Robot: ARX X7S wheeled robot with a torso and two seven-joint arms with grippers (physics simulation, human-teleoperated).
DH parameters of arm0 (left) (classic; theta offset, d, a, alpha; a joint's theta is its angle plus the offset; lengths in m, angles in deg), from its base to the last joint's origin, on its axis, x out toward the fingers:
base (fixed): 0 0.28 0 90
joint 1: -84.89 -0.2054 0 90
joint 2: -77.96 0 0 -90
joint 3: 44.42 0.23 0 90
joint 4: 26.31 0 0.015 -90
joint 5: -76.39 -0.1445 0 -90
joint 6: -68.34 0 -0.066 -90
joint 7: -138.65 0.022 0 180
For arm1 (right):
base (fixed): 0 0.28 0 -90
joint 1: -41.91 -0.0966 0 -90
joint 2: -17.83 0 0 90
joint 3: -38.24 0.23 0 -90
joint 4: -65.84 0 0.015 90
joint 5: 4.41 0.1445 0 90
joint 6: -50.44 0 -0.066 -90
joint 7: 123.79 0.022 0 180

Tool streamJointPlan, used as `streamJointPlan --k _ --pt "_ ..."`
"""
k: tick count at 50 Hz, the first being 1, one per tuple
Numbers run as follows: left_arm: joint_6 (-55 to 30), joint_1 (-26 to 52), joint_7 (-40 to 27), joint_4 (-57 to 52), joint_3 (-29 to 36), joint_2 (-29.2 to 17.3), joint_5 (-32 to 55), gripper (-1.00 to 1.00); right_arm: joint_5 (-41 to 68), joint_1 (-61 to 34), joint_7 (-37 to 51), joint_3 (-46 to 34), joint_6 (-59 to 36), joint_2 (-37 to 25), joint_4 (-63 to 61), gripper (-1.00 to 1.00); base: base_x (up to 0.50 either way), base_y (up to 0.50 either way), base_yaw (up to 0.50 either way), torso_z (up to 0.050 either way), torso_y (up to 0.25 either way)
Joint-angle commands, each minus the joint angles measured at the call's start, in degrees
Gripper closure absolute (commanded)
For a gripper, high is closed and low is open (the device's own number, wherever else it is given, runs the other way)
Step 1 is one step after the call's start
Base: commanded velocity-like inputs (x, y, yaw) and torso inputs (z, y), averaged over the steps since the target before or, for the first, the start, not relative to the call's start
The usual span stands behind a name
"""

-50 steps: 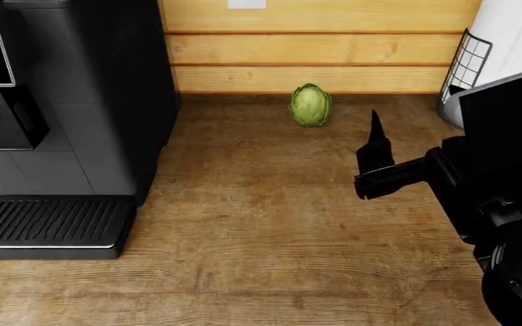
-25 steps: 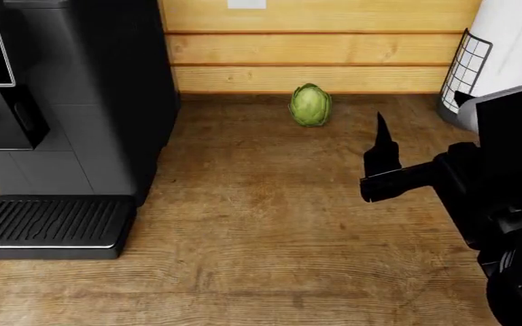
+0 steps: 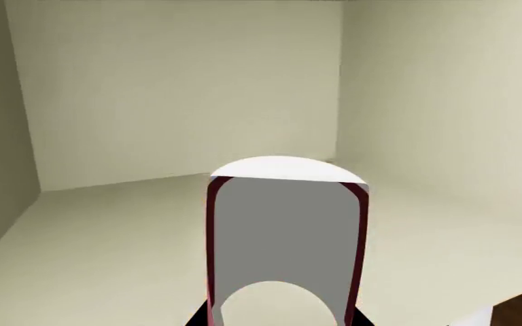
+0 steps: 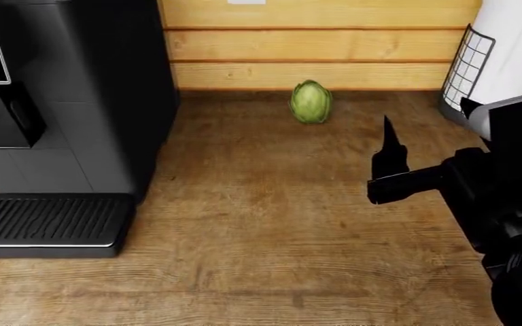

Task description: A wet mug is on the counter and needs to be dried. Pick it up and place it upside down in the open cabinet.

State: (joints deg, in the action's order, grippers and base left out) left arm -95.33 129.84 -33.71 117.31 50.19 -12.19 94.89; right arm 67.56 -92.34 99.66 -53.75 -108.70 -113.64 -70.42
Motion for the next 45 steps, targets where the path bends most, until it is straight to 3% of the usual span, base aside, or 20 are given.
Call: streamJointPlan --k 1,26,38,39,45 --pt "0.1 0.0 -0.7 0.5 0.1 0.1 1.0 1.00 -0.5 0.7 -0.5 0.0 0.9 -0.5 0.1 -1.00 0.00 0.00 0.00 0.012 -0.232" --pt "8.0 0.0 0.4 11.6 -0.8 0.1 -5.5 1.00 -2.3 2.6 -2.3 0.2 3.3 -1.4 0.8 -1.00 0.00 0.00 0.00 0.001 -0.019" --pt "7.8 0.0 -0.4 13.3 -1.8 0.1 -6.5 1.00 -1.9 2.4 -2.2 0.1 3.6 -1.5 1.0 -1.00 0.01 0.00 0.00 0.000 -0.009" --pt "7.6 0.0 -0.6 13.2 -2.0 0.1 -6.7 -1.00 -1.9 2.5 -2.2 0.1 3.7 -1.5 1.0 -1.00 0.01 0.00 0.00 0.000 -0.010" --pt "7.2 0.0 -1.6 13.4 -2.6 0.1 -6.9 -1.00 -2.1 2.7 -2.3 0.0 4.0 -1.7 1.1 -1.00 0.01 0.00 0.00 0.000 -0.009"
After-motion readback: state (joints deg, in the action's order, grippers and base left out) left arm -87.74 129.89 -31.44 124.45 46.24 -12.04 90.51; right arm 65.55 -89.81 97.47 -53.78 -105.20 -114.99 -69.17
